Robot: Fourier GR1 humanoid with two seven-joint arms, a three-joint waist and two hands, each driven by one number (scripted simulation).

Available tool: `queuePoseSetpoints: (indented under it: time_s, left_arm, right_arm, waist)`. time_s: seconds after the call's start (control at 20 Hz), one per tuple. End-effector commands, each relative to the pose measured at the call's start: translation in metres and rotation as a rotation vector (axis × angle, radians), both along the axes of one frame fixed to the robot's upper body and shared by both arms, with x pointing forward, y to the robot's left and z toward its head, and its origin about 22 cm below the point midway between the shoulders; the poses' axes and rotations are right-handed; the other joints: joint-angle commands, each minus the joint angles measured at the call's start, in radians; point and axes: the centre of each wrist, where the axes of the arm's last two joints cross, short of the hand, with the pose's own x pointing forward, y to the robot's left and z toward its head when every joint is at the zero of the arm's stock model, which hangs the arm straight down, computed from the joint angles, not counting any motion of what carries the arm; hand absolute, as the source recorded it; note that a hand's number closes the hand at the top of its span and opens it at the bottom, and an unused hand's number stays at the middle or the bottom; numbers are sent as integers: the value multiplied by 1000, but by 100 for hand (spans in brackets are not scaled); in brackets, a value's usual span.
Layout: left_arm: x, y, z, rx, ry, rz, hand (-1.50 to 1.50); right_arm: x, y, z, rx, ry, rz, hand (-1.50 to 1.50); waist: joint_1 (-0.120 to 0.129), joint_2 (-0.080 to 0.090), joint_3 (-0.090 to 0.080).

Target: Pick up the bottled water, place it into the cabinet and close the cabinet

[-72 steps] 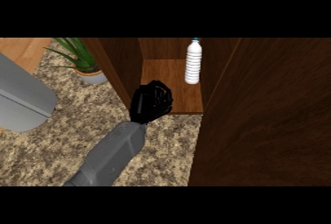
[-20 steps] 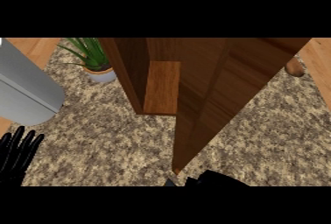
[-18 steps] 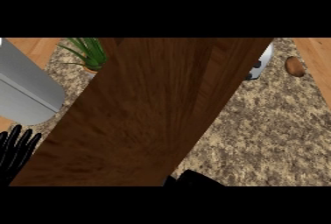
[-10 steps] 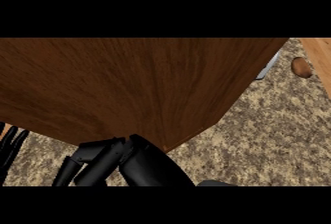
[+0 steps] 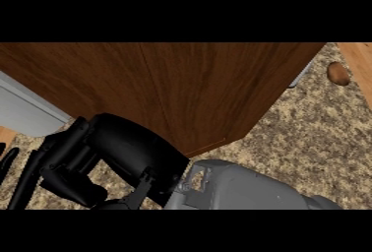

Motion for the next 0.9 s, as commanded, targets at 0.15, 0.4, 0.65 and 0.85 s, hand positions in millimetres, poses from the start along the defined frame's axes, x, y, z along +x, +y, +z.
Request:
queuePoseSetpoints:
  time_s: [0.15, 0.4, 0.65, 0.85]
  left_arm:
    - [-3, 13, 5, -7, -4, 39, -150]
    - [-10, -6, 24, 5, 4, 27, -150]
    - [-4, -2, 15, -5, 12, 31, -150]
    - [-21, 4, 8, 6, 15, 28, -150]
  right_arm:
    - [47, -8, -19, 11, 59, 45, 150]
    - [77, -32, -36, 36, 36, -62, 150]
    - [107, -40, -33, -3, -30, -232, 150]
    - [127, -61, -26, -13, -74, -357, 150]
  waist:
    - [-30, -4, 0]
    - [-33, -5, 1]
    - [-38, -3, 0]
    - [-26, -6, 0]
